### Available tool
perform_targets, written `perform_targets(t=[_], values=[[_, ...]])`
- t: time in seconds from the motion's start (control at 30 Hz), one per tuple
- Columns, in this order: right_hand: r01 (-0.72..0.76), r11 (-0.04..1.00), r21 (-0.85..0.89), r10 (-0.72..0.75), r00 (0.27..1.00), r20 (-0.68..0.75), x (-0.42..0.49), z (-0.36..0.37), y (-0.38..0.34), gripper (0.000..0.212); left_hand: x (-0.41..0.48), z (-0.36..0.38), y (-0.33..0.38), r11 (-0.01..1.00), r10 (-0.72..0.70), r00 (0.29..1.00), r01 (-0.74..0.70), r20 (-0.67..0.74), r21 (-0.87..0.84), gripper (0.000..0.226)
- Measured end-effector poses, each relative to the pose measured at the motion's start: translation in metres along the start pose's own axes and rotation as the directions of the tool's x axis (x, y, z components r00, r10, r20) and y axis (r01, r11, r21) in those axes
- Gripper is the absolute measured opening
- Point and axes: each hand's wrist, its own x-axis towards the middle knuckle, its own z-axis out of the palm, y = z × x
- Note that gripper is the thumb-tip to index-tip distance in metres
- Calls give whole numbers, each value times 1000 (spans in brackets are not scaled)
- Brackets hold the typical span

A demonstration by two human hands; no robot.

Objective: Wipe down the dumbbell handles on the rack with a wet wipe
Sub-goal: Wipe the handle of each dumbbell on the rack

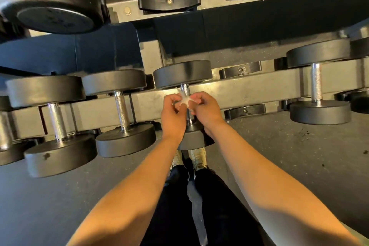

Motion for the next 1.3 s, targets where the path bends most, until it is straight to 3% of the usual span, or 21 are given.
perform_targets(t=[0.13,0.3,0.43,0.53,0.73,0.83,0.97,1.1,1.3], values=[[3,980,200,43,973,-225,23,8,-9,11,6,3,-7,998,-56,998,57,-17,22,25],[-41,972,233,81,983,-167,31,32,-5,11,10,8,-16,975,-112,994,113,-13,191,35],[-44,977,209,77,986,-151,38,44,-6,25,15,7,-20,964,-132,991,130,-8,231,38],[-62,979,192,98,978,-184,43,48,-8,18,16,7,-23,966,-124,992,119,3,230,40],[-190,881,434,325,909,-261,58,40,-7,11,13,8,-17,971,-116,993,115,-5,211,47],[-247,892,378,354,903,-245,66,37,-1,6,13,8,-16,969,-104,994,97,17,227,50],[-176,961,213,233,930,-283,59,34,2,13,12,7,-13,967,-106,994,97,26,237,50],[-75,986,148,101,979,-177,47,32,4,21,10,8,-8,964,-97,995,89,20,252,53],[-239,955,176,243,970,-1,60,31,1,32,12,8,-13,965,-77,997,66,30,254,54]])
